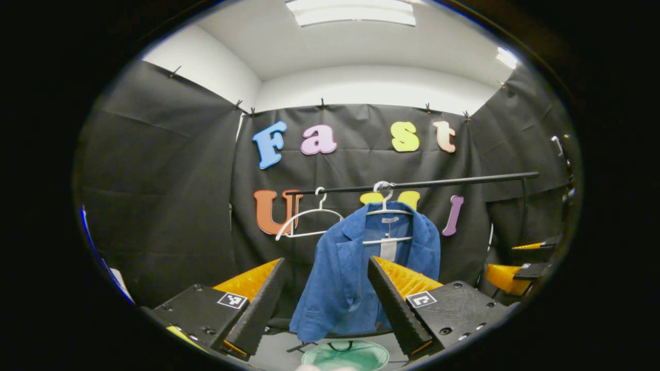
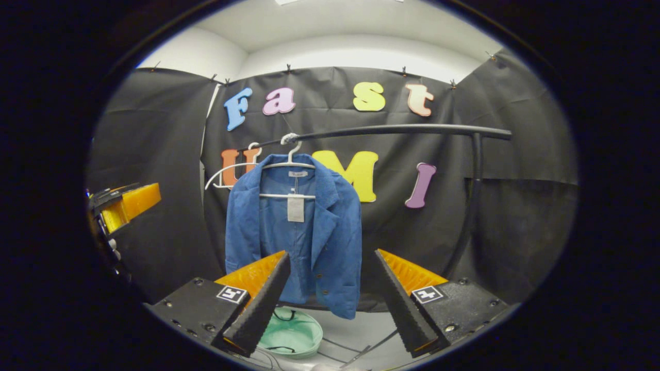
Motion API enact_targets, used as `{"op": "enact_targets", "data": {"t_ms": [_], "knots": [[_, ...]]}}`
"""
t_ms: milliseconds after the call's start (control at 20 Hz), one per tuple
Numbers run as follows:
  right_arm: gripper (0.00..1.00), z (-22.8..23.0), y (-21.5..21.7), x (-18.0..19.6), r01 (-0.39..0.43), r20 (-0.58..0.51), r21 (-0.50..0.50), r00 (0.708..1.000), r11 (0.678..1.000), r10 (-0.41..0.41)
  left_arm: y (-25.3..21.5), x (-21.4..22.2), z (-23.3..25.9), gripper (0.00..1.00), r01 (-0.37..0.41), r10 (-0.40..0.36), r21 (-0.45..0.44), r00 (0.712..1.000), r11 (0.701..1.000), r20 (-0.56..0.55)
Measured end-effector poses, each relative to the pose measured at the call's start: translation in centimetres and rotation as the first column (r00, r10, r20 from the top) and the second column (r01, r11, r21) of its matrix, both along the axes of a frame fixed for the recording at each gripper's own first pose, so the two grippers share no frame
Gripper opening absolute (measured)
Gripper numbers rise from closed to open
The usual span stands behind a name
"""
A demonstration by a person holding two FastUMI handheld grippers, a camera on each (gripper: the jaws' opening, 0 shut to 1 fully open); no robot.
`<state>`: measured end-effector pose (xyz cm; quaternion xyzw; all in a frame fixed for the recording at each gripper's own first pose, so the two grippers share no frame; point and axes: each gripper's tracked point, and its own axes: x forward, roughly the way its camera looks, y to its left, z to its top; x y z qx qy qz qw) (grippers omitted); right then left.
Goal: Grasp the clothes on the hanger with both hands and then place them into the laundry hamper below.
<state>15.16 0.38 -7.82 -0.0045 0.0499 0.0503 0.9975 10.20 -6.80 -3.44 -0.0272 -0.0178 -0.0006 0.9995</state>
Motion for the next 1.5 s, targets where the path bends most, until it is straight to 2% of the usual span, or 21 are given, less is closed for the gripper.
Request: {"op": "enact_targets", "data": {"t_ms": [250, 600, 850, 1050, 1150, 1300, 1400, 1450, 1500], "knots": [[1.00, 0.0, 0.1, 8.4, -0.030, 0.039, 0.002, 0.999, 1.000, 0.030, -3.0, 6.3, -0.6, 1.00, -0.012, 0.011, 0.068, 1.000, 0.998, 0.018], [1.00, -0.5, 1.1, 18.6, -0.067, 0.036, 0.040, 0.997, 0.997, 0.066, -5.4, 14.8, -3.0, 0.98, -0.030, 0.031, 0.037, 0.999, 0.999, -0.018], [1.00, -1.1, 2.8, 23.8, -0.094, 0.029, 0.081, 0.995, 0.992, 0.092, -5.7, 20.0, -6.2, 0.99, -0.049, 0.051, 0.035, 0.998, 0.998, -0.048], [0.99, -1.2, 4.2, 26.1, -0.111, 0.039, 0.107, 0.993, 0.988, 0.108, -5.2, 21.8, -8.7, 0.96, -0.077, 0.078, 0.010, 0.993, 0.997, -0.083], [0.96, -1.7, 4.5, 27.2, -0.112, 0.022, 0.106, 0.994, 0.988, 0.110, -4.9, 22.8, -9.5, 1.00, -0.090, 0.092, 0.017, 0.991, 0.996, -0.099], [0.87, -2.4, 4.9, 28.4, -0.107, 0.004, 0.123, 0.994, 0.987, 0.107, -4.6, 24.1, -10.3, 0.89, -0.100, 0.105, 0.047, 0.987, 0.994, -0.120], [0.75, -2.5, 4.4, 28.8, -0.102, 0.003, 0.139, 0.995, 0.985, 0.103, -4.2, 24.5, -10.9, 0.74, -0.113, 0.120, 0.055, 0.981, 0.992, -0.155], [0.62, -2.4, 4.5, 28.6, -0.120, 0.001, 0.151, 0.993, 0.981, 0.121, -4.1, 24.6, -11.1, 0.67, -0.109, 0.115, 0.045, 0.979, 0.993, -0.171], [0.58, -2.6, 4.6, 28.5, -0.127, 0.003, 0.158, 0.992, 0.979, 0.128, -4.3, 25.0, -11.4, 0.60, -0.087, 0.090, 0.027, 0.979, 0.996, -0.181]]}}
